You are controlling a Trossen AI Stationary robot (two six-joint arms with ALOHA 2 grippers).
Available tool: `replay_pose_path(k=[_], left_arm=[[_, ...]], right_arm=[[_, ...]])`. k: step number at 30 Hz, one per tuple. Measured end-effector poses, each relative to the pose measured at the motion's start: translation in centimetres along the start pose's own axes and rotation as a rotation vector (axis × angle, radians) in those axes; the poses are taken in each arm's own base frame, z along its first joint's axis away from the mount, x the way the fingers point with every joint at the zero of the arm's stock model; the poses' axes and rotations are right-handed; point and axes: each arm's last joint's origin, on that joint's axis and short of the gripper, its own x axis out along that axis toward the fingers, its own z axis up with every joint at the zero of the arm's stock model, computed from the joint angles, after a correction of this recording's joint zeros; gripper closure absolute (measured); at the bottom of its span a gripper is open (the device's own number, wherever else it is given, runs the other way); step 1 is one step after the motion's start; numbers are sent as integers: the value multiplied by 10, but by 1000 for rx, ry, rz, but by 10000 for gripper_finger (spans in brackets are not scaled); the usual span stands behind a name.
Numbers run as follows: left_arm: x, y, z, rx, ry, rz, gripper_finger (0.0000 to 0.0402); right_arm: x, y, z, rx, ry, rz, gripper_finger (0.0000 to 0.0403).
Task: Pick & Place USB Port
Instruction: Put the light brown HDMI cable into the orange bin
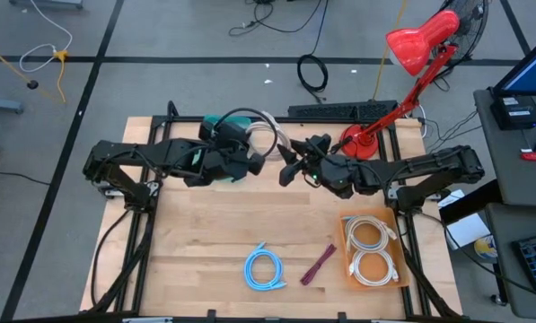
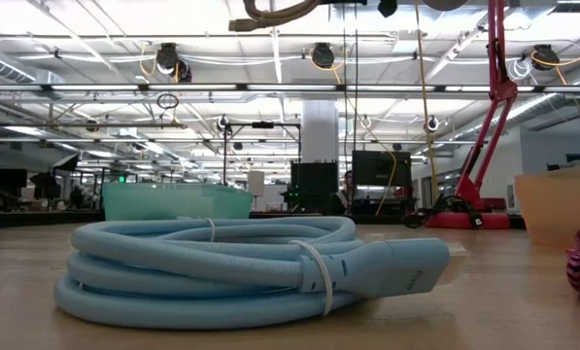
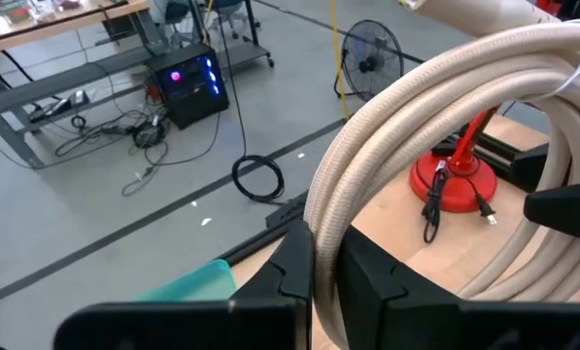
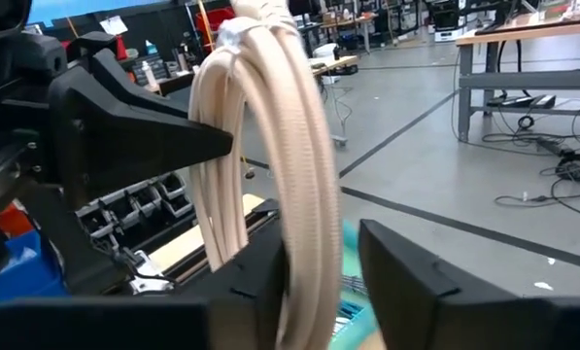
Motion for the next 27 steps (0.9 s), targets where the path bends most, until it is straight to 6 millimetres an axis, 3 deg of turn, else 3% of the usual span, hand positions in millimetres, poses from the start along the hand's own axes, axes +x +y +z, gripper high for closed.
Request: replay_pose_path(k=[5,8,15,22,27], left_arm=[[-1,-1,-1,6,10,-14,379],[-3,1,-2,15,23,-20,371],[-23,20,-4,19,97,-64,302],[-44,32,3,-11,94,-161,293],[-54,27,8,29,69,-265,292]], right_arm=[[-1,1,0,0,17,42,376],[-3,1,2,50,41,86,376],[-19,-7,15,231,158,239,376],[-37,-11,29,494,367,499,377],[-52,-4,31,611,479,611,378]])
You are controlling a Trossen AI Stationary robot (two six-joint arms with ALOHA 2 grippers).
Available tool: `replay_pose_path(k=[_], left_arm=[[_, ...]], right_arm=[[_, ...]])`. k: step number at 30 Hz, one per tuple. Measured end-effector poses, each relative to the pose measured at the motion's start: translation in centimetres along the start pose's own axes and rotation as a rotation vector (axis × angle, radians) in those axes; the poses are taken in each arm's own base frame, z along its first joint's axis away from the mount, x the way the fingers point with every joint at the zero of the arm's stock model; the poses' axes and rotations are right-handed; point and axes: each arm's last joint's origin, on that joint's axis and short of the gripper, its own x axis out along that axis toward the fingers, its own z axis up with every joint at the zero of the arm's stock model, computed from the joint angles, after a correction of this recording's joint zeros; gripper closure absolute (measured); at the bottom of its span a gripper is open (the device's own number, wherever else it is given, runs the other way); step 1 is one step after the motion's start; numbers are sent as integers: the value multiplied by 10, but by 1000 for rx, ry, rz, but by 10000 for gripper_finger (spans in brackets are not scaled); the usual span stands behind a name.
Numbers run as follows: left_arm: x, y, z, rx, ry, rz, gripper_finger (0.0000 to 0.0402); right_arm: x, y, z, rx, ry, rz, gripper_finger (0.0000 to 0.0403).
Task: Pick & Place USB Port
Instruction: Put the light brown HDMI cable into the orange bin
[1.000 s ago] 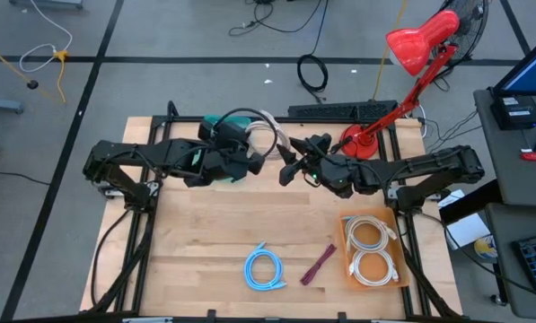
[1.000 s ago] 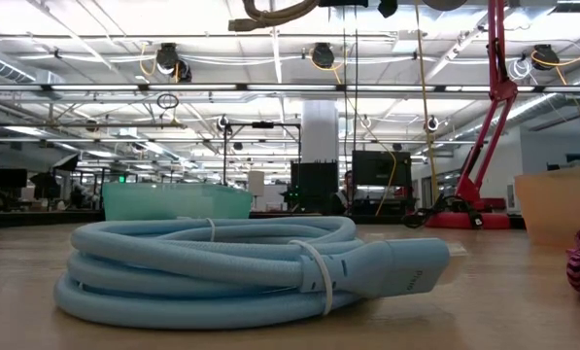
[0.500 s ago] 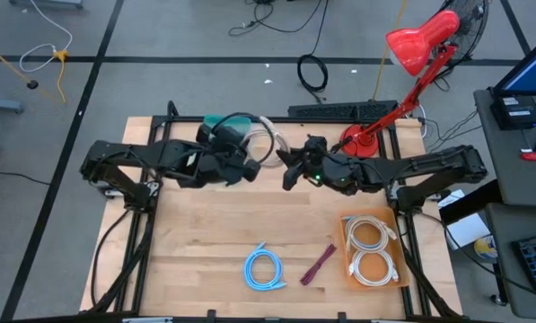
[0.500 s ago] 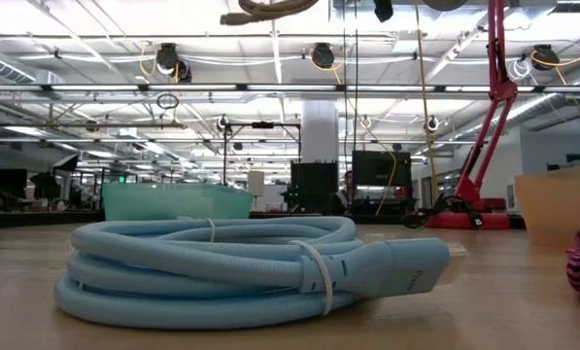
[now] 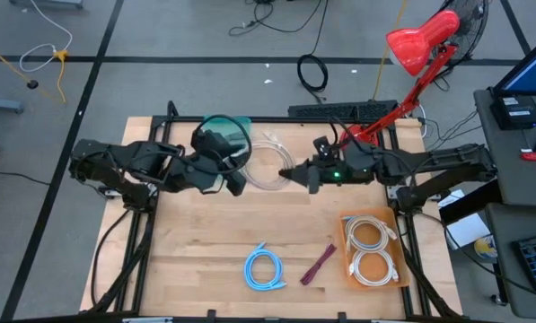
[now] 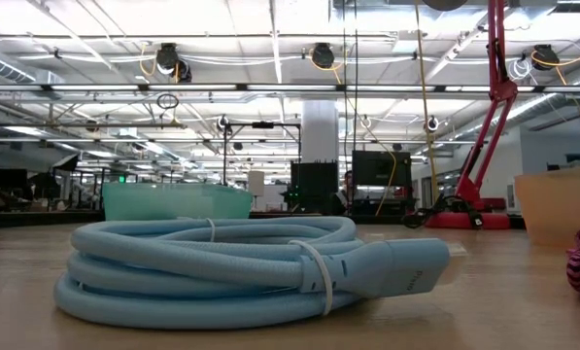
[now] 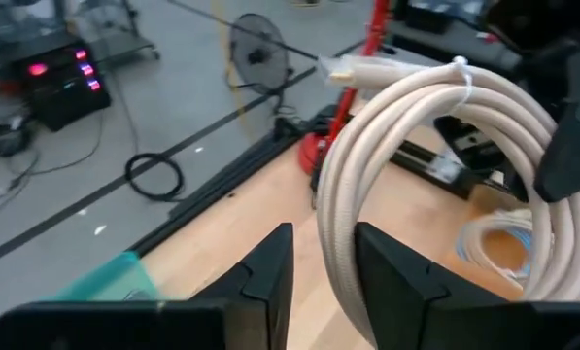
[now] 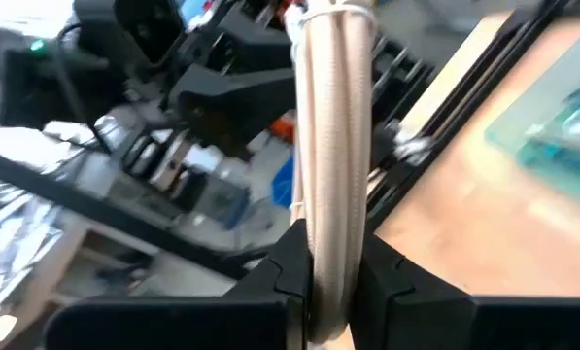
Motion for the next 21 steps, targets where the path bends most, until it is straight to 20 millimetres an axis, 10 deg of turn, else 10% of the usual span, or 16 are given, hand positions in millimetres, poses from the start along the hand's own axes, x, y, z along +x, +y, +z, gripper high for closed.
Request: replay_pose_path(k=[12,21], left_arm=[[-37,-8,28,-10,-213,-301,291],[-45,-12,11,-14,-84,-354,291]], right_arm=[[-7,18,-23,76,145,107,382],[-22,39,-66,91,302,157,382]])
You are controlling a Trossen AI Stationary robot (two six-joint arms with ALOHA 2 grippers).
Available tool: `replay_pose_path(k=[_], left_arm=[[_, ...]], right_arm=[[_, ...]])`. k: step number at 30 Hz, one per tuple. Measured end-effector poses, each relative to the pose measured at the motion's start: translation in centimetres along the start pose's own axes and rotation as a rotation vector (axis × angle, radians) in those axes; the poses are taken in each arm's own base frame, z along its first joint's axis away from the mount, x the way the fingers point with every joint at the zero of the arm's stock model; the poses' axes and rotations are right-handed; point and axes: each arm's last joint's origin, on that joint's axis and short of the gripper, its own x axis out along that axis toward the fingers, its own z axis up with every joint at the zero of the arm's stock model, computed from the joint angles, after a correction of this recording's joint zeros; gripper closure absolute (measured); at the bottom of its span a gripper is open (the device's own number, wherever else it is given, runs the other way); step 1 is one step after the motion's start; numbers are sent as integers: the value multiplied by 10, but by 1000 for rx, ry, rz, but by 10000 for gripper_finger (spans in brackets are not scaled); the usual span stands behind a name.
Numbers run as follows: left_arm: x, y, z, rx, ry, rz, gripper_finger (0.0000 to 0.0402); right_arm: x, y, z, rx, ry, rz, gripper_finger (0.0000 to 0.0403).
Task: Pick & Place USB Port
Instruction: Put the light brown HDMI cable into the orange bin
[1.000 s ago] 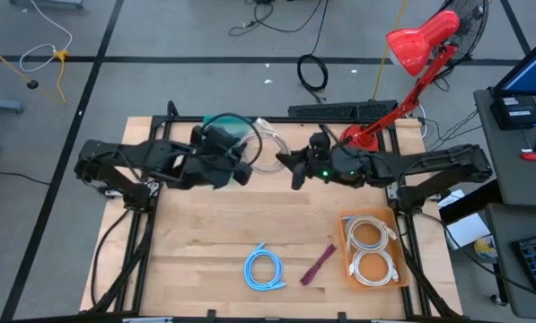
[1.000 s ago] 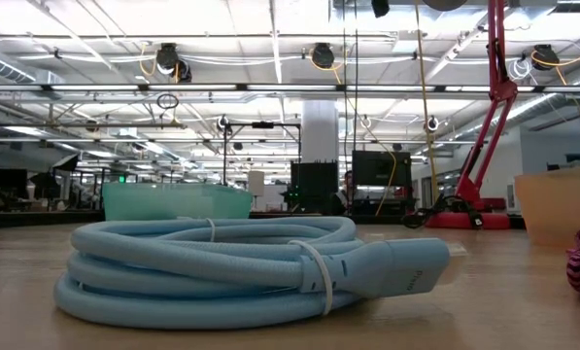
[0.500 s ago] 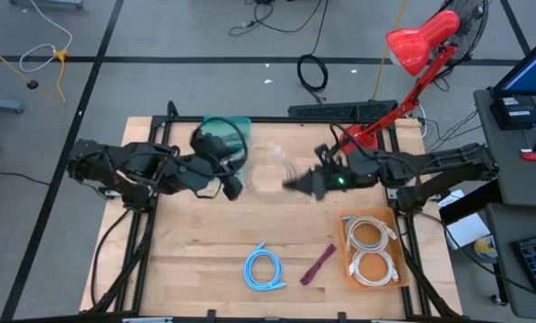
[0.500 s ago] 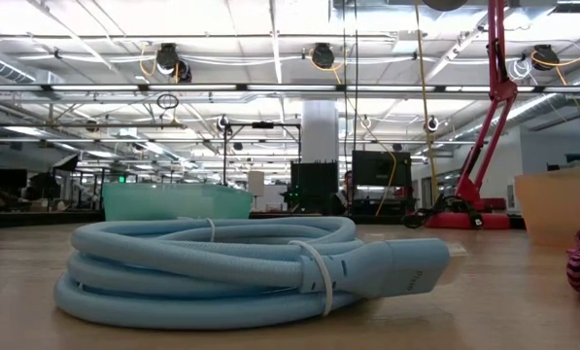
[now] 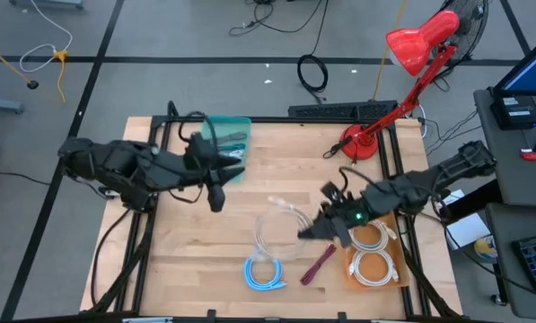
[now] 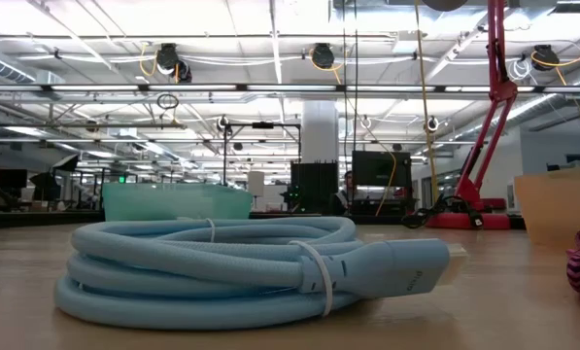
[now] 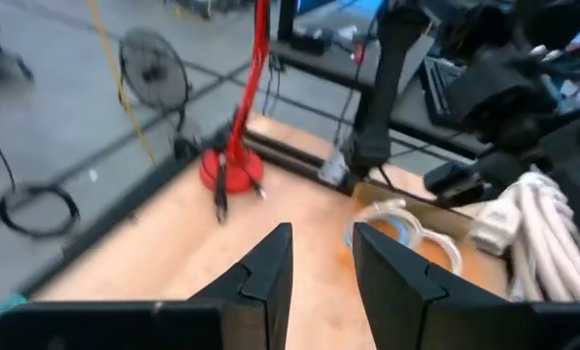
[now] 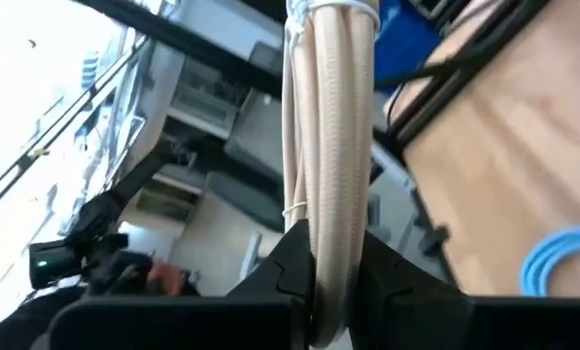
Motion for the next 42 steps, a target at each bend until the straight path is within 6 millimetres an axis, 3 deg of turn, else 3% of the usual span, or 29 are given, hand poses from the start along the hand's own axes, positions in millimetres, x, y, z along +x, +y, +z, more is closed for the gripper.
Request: replay_pose_path(k=[5,10,17,23,31,42], left_arm=[[13,-27,-26,-80,72,-35,291],[23,-65,-57,-141,101,-97,291],[36,-114,-102,-171,123,-115,291],[42,-132,-125,-221,170,-123,291],[32,-142,-128,-272,161,-169,291],[26,-145,-130,-298,158,-173,291]], right_arm=[[-11,9,-61,48,178,-102,382],[-49,6,-125,143,188,-360,382],[-101,-10,-175,260,65,-589,382],[-103,-24,-186,240,133,-765,382],[-104,-43,-180,136,115,-977,382],[-98,-83,-202,193,181,-987,390]])
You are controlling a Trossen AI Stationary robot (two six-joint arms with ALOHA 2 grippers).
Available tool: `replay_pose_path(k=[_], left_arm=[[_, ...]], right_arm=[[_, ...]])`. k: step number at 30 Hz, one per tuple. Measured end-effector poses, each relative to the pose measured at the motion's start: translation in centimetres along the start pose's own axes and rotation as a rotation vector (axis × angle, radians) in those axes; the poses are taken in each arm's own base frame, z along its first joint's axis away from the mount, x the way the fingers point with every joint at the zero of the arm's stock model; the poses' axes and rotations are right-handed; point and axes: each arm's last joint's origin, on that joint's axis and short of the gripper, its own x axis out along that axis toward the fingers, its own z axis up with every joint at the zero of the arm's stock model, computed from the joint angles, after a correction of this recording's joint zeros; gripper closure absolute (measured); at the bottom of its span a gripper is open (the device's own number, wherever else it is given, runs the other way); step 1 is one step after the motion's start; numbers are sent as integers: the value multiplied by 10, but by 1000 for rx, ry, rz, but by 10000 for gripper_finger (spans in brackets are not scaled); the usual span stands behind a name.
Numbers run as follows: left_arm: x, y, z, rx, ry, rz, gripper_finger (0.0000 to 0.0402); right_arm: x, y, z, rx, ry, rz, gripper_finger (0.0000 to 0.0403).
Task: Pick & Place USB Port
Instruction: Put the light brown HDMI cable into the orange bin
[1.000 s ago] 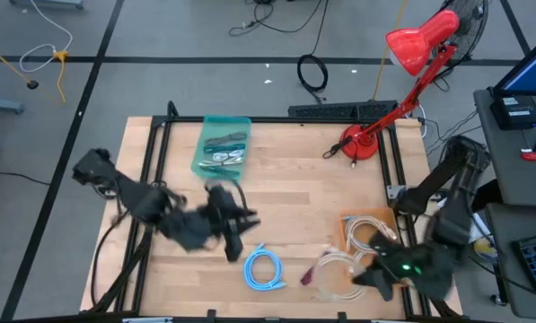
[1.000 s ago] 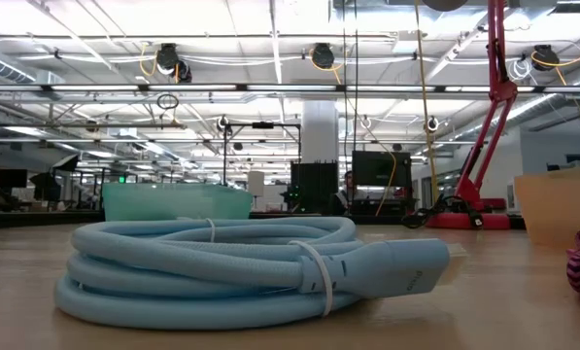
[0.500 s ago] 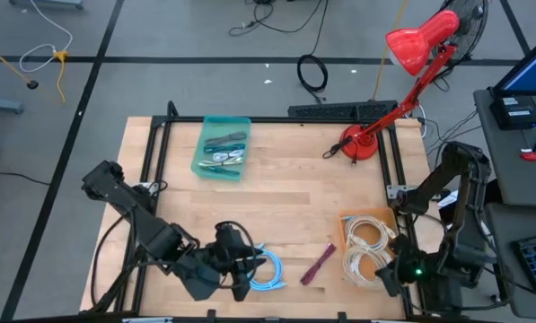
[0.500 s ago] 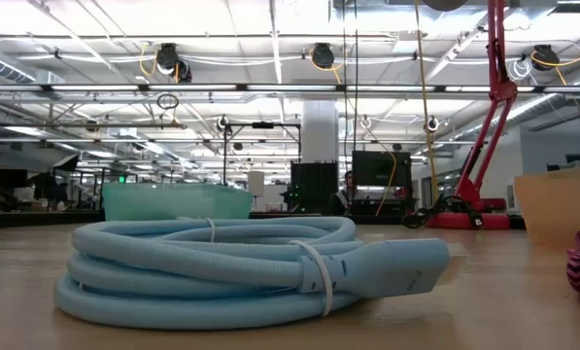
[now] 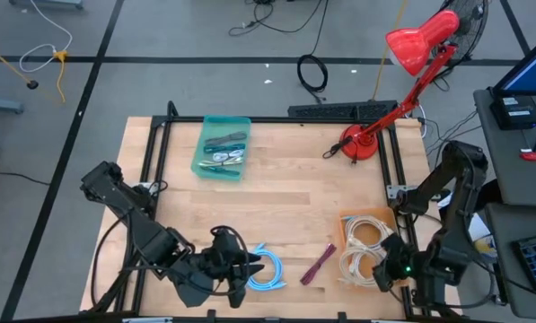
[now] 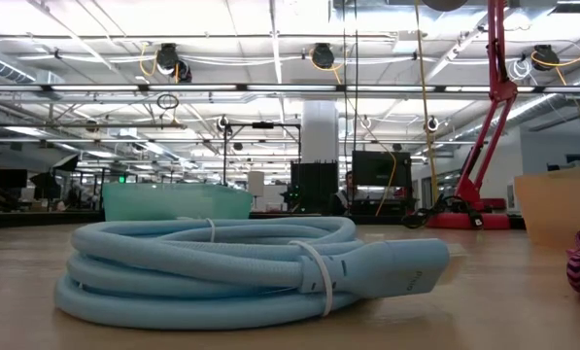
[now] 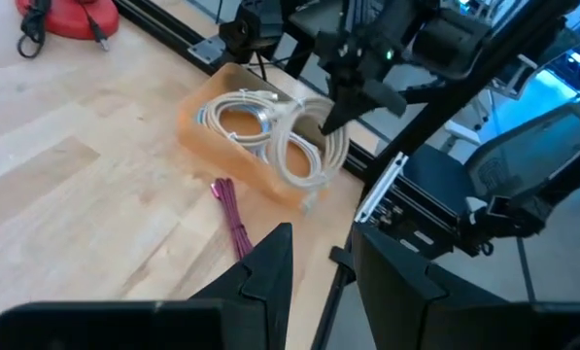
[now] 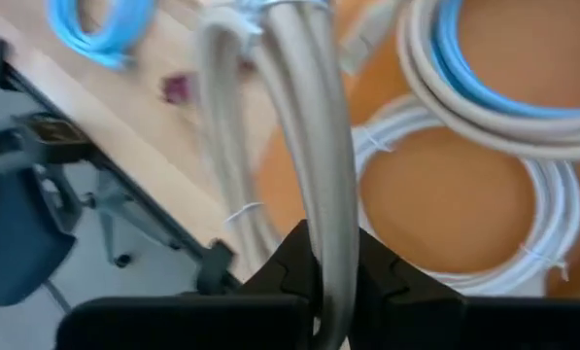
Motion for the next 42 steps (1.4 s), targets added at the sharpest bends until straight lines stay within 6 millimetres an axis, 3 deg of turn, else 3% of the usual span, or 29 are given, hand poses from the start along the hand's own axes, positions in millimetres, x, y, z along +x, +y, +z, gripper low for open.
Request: replay_pose_path(k=[5,27,32,42], left_arm=[[0,0,0,-3,-1,1,291],[1,1,1,-10,-11,9,291],[1,1,2,-7,-12,10,291],[1,1,2,-12,-13,11,291]], right_arm=[[12,-9,-2,-5,7,-26,395],[13,-23,8,-25,53,-264,395],[24,-33,8,-27,76,-333,395],[60,-47,-1,23,191,-250,393]])
